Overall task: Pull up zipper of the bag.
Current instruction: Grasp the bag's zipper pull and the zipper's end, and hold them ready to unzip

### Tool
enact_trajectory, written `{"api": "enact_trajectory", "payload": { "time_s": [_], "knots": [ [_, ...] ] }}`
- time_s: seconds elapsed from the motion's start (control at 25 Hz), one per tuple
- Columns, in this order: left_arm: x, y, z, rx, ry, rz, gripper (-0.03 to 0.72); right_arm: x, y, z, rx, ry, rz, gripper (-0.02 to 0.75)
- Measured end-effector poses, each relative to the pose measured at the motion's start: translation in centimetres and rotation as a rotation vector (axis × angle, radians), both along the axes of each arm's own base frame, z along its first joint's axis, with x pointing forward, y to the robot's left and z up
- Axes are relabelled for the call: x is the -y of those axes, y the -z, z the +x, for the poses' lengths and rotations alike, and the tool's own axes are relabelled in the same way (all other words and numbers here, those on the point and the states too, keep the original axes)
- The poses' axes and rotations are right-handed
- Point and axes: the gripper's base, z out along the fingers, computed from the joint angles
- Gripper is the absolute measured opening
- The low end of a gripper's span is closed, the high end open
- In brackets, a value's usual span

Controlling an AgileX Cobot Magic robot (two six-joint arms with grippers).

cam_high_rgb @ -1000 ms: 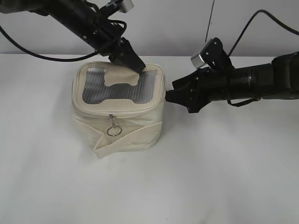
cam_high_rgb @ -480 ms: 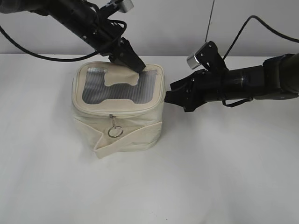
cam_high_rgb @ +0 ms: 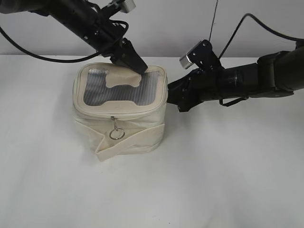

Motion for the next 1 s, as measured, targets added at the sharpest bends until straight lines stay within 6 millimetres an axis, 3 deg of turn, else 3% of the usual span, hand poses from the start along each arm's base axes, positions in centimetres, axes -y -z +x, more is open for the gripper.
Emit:
{"api": "enact_trajectory", "payload": {
  "time_s": [0.24,0.32,0.4,0.6,1.0],
  "knots": [
    [0.0,0.0,0.0,0.0,0.0,-0.001,0.039,-0.6,-0.3,1.0,0.014,0.008,0.009,0.196],
    [0.0,0.0,0.0,-0.001,0.0,-0.002,0.039,-0.7,-0.3,1.0,0.0,-0.002,0.004,0.081],
    [0.0,0.0,0.0,0.0,0.0,-0.001,0.039,-0.8,-0.2,0.8,-0.034,-0.012,-0.005,0.019],
    [0.0,0.0,0.0,0.003,-0.003,0.001,0.039,-0.7,-0.1,0.3,-0.135,-0.016,-0.029,0.008],
    [0.3,0.0,0.2,-0.015,-0.063,0.012,0.038,0.5,-3.7,-3.1,-0.254,-0.012,-0.089,0.008]
  ]
}}
